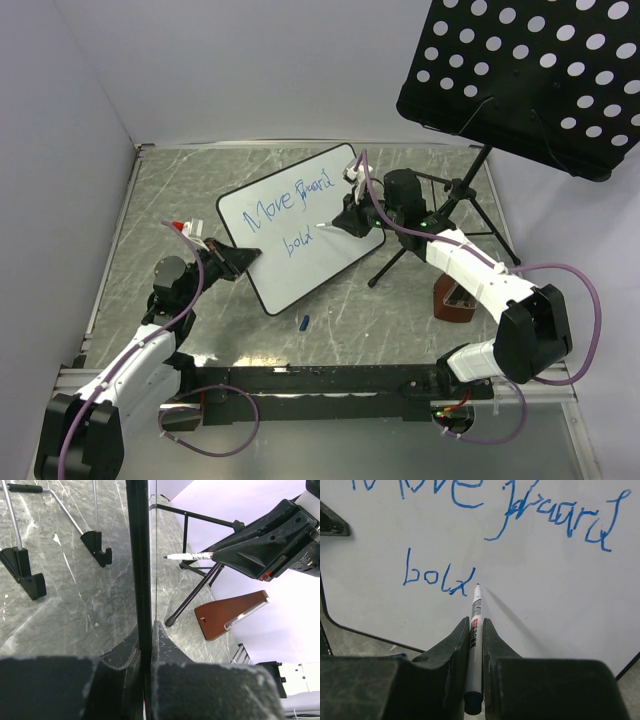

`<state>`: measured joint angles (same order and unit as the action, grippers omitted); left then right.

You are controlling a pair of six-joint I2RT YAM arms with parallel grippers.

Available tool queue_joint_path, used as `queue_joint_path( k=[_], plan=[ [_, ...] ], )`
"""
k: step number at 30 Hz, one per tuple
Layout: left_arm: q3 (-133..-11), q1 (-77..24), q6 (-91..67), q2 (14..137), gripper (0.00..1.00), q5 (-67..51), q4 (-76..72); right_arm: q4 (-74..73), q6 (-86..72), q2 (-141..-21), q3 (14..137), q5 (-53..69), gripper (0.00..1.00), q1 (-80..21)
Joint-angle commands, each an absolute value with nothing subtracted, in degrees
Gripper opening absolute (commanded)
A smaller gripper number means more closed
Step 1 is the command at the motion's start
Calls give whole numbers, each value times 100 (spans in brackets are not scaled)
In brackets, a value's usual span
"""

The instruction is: Write a sentence on the whiteboard

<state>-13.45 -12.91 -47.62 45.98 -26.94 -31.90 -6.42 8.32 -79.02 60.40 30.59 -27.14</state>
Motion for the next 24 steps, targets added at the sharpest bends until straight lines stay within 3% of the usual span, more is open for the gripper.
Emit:
queue_joint_path(
  k=[1, 24],
  plan=[
    [-1415, -1362, -4553, 4500, 1, -3006, -3735, -203, 695, -7866, 6108, 2804, 0, -2681],
    [-1424, -1362, -4544, 4482, 1, -3015, -3709, -26, 334, -8279, 6363, 2830, 0, -2733]
  ],
)
